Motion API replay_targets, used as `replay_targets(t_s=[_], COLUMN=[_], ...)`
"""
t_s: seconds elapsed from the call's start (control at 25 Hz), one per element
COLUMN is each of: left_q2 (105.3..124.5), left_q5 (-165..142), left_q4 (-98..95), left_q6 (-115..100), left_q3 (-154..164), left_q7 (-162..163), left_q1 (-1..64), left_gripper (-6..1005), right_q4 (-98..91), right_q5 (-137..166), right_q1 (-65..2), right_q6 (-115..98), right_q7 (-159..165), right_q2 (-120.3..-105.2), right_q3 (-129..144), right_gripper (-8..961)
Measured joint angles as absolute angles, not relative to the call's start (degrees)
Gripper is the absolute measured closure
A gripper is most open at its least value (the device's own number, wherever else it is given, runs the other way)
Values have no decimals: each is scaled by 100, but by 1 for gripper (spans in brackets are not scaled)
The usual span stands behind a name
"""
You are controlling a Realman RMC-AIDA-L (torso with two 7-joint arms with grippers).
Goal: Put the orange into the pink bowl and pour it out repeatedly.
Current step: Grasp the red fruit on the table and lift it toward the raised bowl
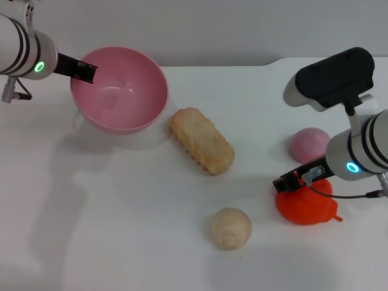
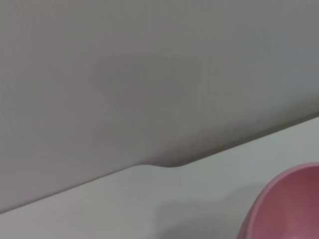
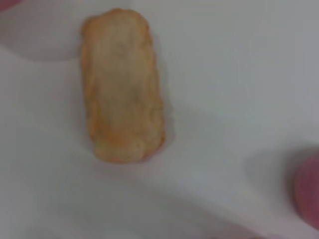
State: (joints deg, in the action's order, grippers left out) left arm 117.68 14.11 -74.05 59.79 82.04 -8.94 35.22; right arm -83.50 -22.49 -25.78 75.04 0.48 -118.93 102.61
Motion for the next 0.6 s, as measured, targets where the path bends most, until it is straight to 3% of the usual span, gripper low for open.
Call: replay_targets(t_s=[0.28, 0.6], left_q2=[11768, 11768], left_q5=[1413, 1406], left_q4=[-7406, -7410], left_q6=[5985, 5986], left_q3=[8201, 8199], left_q7=[-905, -919], left_q1=[3518, 3516], left_gripper=[960, 960], right_q4=[-8641, -8687], right_q5=[-2137, -2137], right_q1=[-2541, -2528], right_q6=[7644, 7663], right_q7=[-163, -210], right_q2=[-11876, -11874], right_q3=[10451, 10470], right_gripper=[569, 762])
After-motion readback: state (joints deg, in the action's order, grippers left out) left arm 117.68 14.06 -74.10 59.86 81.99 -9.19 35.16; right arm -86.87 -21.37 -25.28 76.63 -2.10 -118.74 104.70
